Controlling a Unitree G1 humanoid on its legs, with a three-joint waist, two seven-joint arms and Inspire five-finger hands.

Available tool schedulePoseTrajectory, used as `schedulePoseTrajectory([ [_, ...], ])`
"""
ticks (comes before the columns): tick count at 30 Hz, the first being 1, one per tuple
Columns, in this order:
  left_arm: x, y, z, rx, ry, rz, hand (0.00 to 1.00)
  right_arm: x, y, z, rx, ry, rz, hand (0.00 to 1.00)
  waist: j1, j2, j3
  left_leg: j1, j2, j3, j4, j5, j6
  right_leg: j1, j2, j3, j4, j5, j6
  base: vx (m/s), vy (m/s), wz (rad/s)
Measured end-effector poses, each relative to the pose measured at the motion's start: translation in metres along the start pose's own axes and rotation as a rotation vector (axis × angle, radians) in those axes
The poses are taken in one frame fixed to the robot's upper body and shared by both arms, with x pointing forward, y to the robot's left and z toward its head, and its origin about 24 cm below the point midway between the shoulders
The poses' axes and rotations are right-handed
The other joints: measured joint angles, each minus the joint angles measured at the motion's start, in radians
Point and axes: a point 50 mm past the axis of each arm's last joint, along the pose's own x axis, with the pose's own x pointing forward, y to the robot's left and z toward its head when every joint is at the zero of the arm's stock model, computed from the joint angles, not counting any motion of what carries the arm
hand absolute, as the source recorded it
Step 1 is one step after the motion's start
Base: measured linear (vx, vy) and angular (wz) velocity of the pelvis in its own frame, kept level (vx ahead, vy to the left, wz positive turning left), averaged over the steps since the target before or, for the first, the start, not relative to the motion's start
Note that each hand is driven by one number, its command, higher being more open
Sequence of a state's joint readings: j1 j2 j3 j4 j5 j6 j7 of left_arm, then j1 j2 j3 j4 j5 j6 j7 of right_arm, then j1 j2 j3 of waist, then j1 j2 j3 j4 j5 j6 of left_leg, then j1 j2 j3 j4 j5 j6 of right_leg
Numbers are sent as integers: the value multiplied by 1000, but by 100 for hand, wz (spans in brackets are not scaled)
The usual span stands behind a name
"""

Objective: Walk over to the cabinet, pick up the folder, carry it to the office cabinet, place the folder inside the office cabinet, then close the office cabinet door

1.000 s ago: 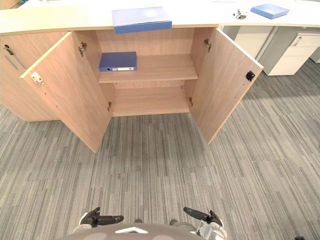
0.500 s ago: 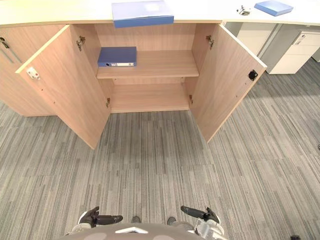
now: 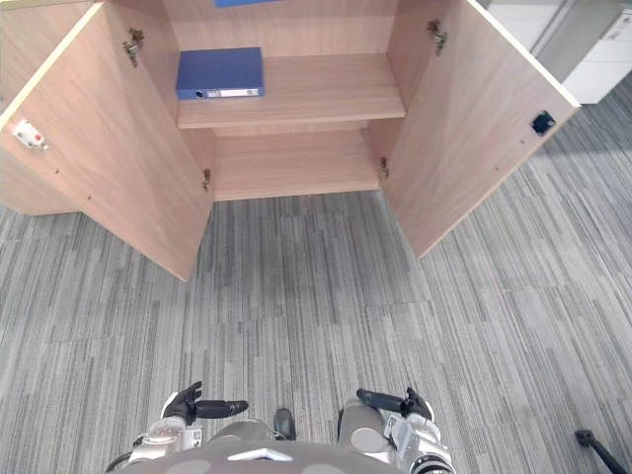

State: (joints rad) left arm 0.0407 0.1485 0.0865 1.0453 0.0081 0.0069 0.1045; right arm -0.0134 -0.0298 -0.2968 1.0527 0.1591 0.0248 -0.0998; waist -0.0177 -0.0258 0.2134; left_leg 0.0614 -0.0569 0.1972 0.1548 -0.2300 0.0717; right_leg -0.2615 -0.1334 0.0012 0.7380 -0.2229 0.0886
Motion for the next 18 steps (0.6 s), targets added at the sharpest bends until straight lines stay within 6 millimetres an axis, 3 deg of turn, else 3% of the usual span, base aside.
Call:
schedulePoseTrajectory([
  [3,2,-2,8,-16,-16,4,100,1,6,6,-13,-18,24,100,1,-6,15,51,10,-33,-35,-23,14,-61,50,-5,-14,-73,-15,219,35,34],
  [5,1,-7,8,-28,-14,-5,100,1,5,14,-11,-49,25,100,-10,23,32,90,52,-51,-74,-26,9,-106,120,-34,-111,-68,-21,320,-47,27],
  [6,1,-7,6,-27,-8,-8,100,1,4,19,-16,-71,22,100,-22,35,38,109,69,-66,-90,-27,-12,-109,157,-53,-233,-25,-33,402,-94,44],
  [7,0,-8,4,-25,-3,-13,100,1,3,16,-24,-69,18,100,-30,28,37,116,66,-73,-91,-29,-26,-109,164,-55,-294,12,-53,380,-109,69],
  [8,0,-10,2,-28,4,-21,100,0,-1,10,-20,-57,9,100,-45,13,32,143,57,-92,-91,-48,-58,-101,161,-46,-345,133,-99,384,-131,65],
  [10,-1,-23,4,-47,-1,-50,100,0,-7,12,-18,-61,-8,100,-41,41,29,160,83,-98,-73,-43,-99,-79,169,-68,-321,122,-116,540,-161,41],
  [11,-2,-30,4,-78,0,-63,100,0,-7,13,-17,-67,-9,100,-41,48,29,147,85,-79,-16,-18,-140,-53,163,-71,-329,104,-129,472,-135,13],
  [12,-3,-34,3,-100,6,-67,100,0,-7,13,-13,-69,-10,100,-41,51,28,130,86,-66,42,-9,-154,-30,161,-71,-343,100,-135,471,-142,18],
  [13,-3,-34,4,-149,4,-62,100,-1,-6,11,-14,-67,-4,100,-44,51,28,35,112,-42,320,18,-165,49,154,-71,-399,91,-143,460,-117,16],
  [14,-2,-32,6,-166,-4,-54,100,-2,-5,10,-18,-71,1,100,-43,51,29,-16,133,-31,452,40,-163,84,154,-70,-422,86,-144,537,-127,17],
  [16,-2,-26,13,-214,-37,-29,100,-3,2,10,-24,-84,24,100,-28,50,29,-157,263,75,777,-8,-124,218,168,-47,-481,63,-164,449,-87,-14],
  [18,-2,-26,18,-218,-57,-26,100,-4,6,11,-6,-92,37,100,-7,46,28,-209,293,107,789,-32,-117,263,167,-10,-503,50,-167,321,18,-58],
])
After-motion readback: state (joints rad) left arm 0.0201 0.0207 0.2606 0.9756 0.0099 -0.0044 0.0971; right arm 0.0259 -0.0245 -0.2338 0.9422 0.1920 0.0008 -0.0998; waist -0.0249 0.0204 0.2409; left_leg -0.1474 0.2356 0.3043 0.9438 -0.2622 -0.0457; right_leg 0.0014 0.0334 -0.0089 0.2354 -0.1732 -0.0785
